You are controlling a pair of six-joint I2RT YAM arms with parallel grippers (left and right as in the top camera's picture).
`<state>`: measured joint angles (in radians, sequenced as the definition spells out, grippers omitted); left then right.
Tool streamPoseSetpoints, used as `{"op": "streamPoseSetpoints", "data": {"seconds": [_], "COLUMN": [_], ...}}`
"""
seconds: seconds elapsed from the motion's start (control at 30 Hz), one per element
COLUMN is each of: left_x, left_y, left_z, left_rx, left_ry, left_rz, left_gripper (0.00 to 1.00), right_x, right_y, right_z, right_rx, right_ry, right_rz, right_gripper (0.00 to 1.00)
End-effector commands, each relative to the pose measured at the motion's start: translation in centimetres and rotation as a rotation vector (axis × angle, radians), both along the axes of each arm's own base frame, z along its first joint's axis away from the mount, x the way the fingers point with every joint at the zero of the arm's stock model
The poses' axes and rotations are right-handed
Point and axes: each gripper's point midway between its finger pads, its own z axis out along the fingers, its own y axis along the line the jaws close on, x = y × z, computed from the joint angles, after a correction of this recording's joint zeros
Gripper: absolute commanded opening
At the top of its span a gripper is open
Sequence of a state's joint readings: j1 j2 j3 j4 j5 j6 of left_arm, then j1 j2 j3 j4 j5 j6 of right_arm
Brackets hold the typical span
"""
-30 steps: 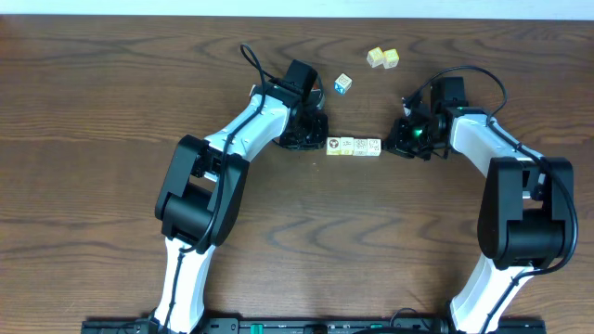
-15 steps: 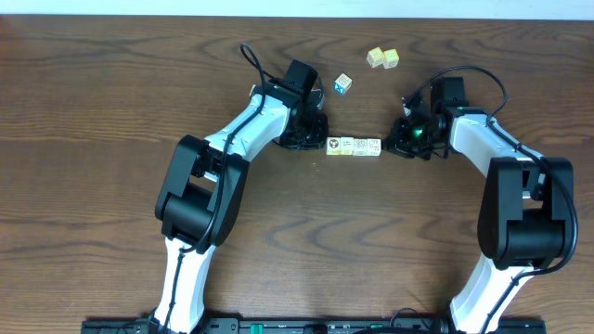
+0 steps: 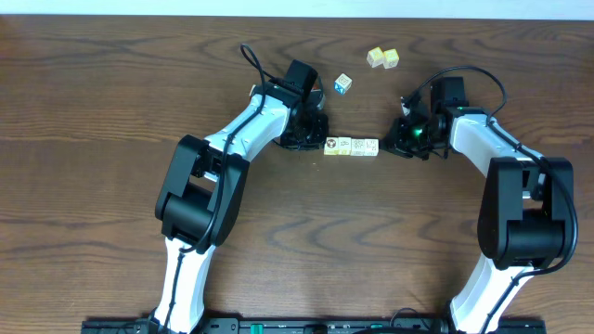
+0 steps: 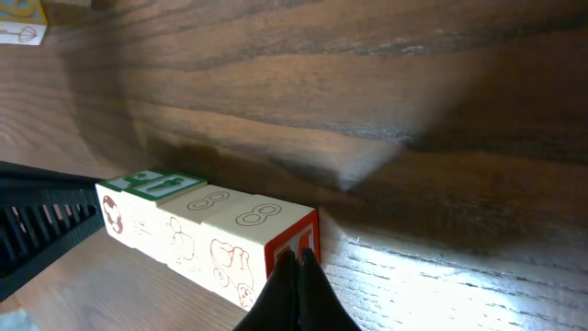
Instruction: Lift 4 blocks
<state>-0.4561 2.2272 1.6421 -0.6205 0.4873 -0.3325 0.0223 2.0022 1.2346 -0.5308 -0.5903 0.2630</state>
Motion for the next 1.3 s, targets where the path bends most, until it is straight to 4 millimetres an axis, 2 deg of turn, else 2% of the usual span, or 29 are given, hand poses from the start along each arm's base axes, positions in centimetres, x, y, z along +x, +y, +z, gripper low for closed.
{"op": "streamPoseSetpoints", "data": {"seconds": [0.0,0.53,1.0,1.27], "left_x": [-0.8,-0.9,-1.1,-1.2], "left_y": [-0.8,-1.0,-1.2,-1.5], "left_z": [-0.4,-0.3,0.0,0.4], "left_rx": [-0.037,-0.048,-0.068,-0.087], "left_ry": [0.028,0.034,0.042,0.042], "left_rz": [-0.031,-0.035,-0.041,-0.05], "left_gripper": [0.07,0.07,0.07,0.07], "right_x": [-0.6,-0.6,-1.2,-1.2], "right_y": [2.0,2.1,4.2,4.2], "right_z": [0.1,0.1,0.0,0.0], "right_rx": [0.07,0.073,0.054,0.059], "right_ry": [0.012,0.016,-0.012,0.001], "right_rz": [0.046,0.036,0.124,0.105], "right_gripper": [0.01,0.01,0.01,0.01]}}
